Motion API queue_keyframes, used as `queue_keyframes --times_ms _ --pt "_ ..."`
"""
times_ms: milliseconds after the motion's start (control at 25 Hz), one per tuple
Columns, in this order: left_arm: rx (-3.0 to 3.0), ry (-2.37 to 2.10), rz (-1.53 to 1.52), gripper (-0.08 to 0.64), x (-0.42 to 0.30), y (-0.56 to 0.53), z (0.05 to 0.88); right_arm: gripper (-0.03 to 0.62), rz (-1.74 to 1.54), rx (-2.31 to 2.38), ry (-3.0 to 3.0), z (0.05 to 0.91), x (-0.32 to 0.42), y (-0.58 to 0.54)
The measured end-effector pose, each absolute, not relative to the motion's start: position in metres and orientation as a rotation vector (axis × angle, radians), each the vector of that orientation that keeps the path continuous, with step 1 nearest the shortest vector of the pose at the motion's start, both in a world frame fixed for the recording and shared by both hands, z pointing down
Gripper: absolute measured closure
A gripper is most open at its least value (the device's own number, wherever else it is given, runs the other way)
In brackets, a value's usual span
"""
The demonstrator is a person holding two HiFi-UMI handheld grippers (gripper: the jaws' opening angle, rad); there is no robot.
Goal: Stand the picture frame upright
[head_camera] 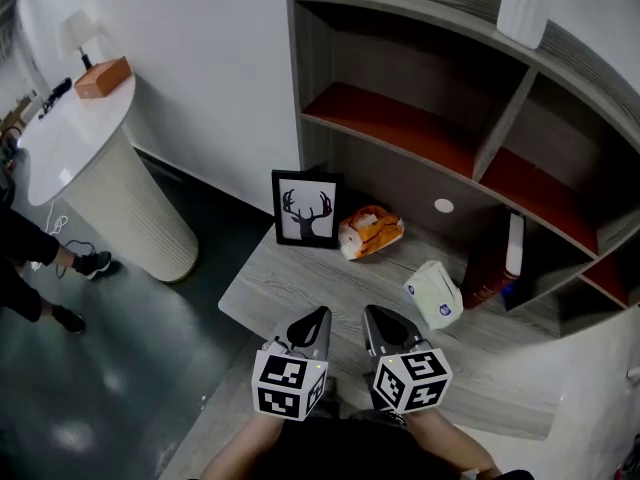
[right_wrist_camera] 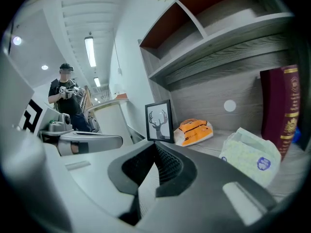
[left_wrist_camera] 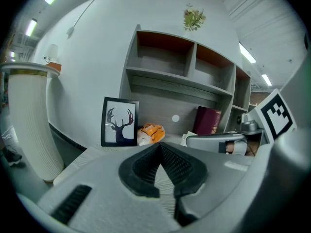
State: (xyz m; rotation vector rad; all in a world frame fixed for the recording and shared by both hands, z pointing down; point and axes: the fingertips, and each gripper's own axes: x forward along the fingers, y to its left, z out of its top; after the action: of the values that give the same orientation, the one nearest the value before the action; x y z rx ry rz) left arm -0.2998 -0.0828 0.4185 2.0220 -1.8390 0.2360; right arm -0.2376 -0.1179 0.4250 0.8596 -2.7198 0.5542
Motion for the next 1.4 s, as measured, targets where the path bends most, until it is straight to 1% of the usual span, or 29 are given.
queue_keyframes --times_ms 560,1400 --pt "1.98 -1.814 0.256 0.56 -0.3 -0.062 0.438 0.594 0.573 0.868 -2.673 0.441 -0.229 -0.105" --pt "1.952 -1.794 0.268 0.56 -0.3 -0.073 0.446 0.594 0.6 0.834 -2.653 0.45 -0.232 -0.113"
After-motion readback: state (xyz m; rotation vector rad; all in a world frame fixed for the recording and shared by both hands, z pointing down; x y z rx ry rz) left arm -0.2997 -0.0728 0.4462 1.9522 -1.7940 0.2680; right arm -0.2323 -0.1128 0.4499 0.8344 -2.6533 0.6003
